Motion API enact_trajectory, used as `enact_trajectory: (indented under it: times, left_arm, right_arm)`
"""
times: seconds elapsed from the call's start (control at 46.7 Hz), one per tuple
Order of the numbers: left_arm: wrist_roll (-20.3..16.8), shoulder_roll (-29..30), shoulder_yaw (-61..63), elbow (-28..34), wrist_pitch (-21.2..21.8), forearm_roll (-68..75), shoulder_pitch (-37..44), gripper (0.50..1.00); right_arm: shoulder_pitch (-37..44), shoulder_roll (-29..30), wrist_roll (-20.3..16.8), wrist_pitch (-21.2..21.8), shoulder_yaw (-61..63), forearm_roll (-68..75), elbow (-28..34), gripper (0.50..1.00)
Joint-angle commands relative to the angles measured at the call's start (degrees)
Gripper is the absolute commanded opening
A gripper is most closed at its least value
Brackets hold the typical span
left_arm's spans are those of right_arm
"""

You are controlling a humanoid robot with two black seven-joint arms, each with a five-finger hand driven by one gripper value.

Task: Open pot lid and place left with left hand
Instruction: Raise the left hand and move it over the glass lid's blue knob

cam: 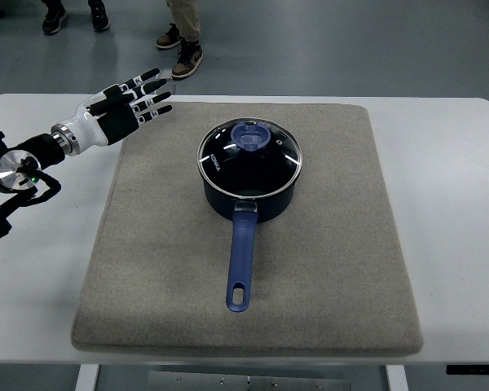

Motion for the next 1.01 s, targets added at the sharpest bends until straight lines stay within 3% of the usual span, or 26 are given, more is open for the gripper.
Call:
enact_trajectory:
  times: [0.0, 0.386, 0.579, 0.814, 0.986]
  left_arm:
    - [-0.01, -0.07, -0.02, -0.09, 0.00, 0.00, 0.01, 0.996]
    - [-0.97, -0.07, -0.11, 1.40, 0.17, -0.26, -0.70, 0.996]
    - [-2.91, -0.07, 0.33, 3.16, 2.46, 0.61, -1.40, 0.996]
    - [-3.26, 0.54, 0.15, 2.63, 2.11, 20.11, -3.60, 0.996]
    - [-3.35, 1.59, 0.50, 1.93, 1.84, 26.27, -6.14, 0.996]
  right_arm:
    - [0.00, 0.00, 0.00, 0.00, 0.00, 0.00, 0.00, 0.917]
    - [0.00, 0.00, 0.00, 0.00, 0.00, 0.00, 0.00, 0.917]
    - [0.00, 0.00, 0.00, 0.00, 0.00, 0.00, 0.00, 0.917]
    - [0.00, 0.00, 0.00, 0.00, 0.00, 0.00, 0.00, 0.917]
    - [0.00, 0.00, 0.00, 0.00, 0.00, 0.00, 0.00, 0.917]
